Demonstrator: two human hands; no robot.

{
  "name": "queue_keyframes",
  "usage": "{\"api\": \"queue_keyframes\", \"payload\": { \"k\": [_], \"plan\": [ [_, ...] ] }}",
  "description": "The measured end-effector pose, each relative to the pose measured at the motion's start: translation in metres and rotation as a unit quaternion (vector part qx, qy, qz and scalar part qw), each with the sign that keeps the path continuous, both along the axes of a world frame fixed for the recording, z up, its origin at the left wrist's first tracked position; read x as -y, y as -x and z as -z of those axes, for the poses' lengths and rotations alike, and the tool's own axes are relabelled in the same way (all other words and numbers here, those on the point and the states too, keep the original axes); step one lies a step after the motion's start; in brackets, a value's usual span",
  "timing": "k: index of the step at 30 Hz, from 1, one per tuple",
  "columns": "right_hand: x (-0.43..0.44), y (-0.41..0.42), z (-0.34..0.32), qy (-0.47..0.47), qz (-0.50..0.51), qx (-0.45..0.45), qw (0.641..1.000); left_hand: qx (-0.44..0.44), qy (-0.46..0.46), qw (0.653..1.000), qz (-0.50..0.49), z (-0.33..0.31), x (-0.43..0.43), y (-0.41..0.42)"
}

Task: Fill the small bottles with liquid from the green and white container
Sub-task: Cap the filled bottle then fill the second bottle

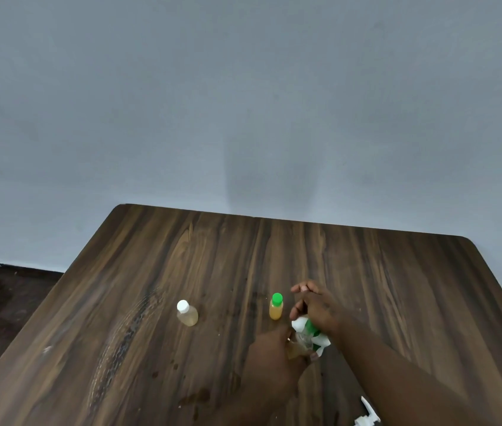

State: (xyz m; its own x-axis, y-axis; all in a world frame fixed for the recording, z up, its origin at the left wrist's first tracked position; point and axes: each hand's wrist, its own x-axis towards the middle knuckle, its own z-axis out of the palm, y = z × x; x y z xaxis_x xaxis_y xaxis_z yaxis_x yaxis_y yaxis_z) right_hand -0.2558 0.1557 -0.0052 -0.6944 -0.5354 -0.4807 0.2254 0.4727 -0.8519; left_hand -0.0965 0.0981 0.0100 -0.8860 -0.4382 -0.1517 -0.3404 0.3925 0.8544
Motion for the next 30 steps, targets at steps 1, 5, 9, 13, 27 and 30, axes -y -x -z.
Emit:
{"api": "queue_keyframes", "payload": {
  "k": [1,5,9,13,27,30],
  "plan": [
    [0.001,0.0,-0.001,-0.004,-0.002,-0.003,1.0,-0.003,-0.001,1.0,-0.003,0.0,0.0,-0.001],
    [0.002,0.001,-0.005,-0.004,-0.004,-0.041,0.999,-0.003,-0.012,1.0,-0.008,-0.001,0.001,0.001],
    [0.003,0.001,0.002,-0.012,0.014,-0.06,0.998,0.0,-0.014,1.0,-0.01,-0.004,0.0,0.001],
    [0.003,0.006,0.006,-0.04,0.006,-0.153,0.987,0.007,-0.033,0.999,-0.01,-0.002,0.001,0.002],
    [-0.003,0.004,0.006,-0.108,-0.054,-0.285,0.951,0.003,0.006,1.0,-0.011,-0.002,0.0,-0.001],
    [-0.003,0.004,0.005,-0.115,-0.077,-0.313,0.94,0.002,0.004,1.0,-0.006,-0.004,0.001,-0.002]
  ]
}}
